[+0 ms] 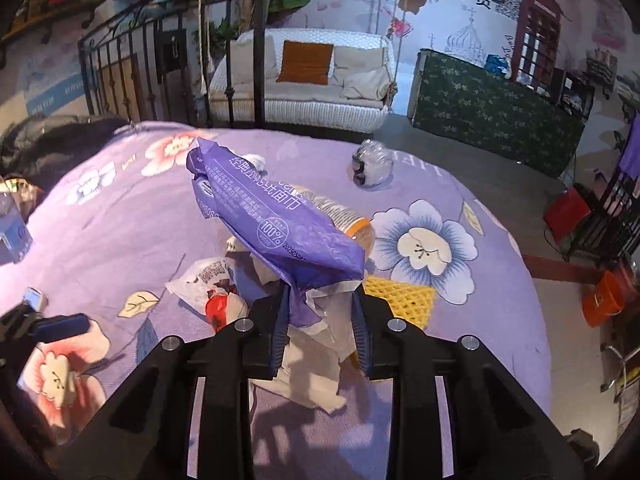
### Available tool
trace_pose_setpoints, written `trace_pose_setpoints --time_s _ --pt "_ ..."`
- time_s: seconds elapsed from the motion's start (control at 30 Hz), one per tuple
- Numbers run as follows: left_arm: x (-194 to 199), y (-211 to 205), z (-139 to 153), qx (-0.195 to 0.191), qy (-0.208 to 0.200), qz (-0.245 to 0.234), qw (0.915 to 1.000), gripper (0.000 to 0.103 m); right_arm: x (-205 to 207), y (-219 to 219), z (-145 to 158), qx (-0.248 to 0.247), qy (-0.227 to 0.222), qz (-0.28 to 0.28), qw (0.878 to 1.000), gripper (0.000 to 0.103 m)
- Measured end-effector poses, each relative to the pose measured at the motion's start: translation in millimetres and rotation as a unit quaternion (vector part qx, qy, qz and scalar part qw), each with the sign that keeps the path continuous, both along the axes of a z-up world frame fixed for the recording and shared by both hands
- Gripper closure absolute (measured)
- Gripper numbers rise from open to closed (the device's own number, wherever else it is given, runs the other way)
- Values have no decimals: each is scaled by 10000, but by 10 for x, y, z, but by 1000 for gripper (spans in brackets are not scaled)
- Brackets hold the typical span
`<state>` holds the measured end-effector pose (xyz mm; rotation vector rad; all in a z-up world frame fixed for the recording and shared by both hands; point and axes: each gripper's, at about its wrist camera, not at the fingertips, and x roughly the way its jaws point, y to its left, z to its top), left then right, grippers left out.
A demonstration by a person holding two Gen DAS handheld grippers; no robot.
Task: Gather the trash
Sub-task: 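Grasp the purple wrapper with the right tool, then grasp the orange-and-white plastic bag with the left tool while the right tool carries the wrapper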
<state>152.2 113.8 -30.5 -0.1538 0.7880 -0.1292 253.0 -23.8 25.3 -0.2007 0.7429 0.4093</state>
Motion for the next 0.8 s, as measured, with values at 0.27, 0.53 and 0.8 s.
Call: trace_pose_setpoints --time_s 0.27,0.53,0.8 --pt "400 -52 -29 -582 339 285 9973 29 -286 -348 181 202 -261 -410 9986 74" --pt "855 -216 -207 -206 739 610 9952 43 -604 -642 224 356 -352 -642 9967 74" --pt "938 -197 -335 -243 1025 835 9909 74 -858 -905 146 537 -260 -901 9941 74"
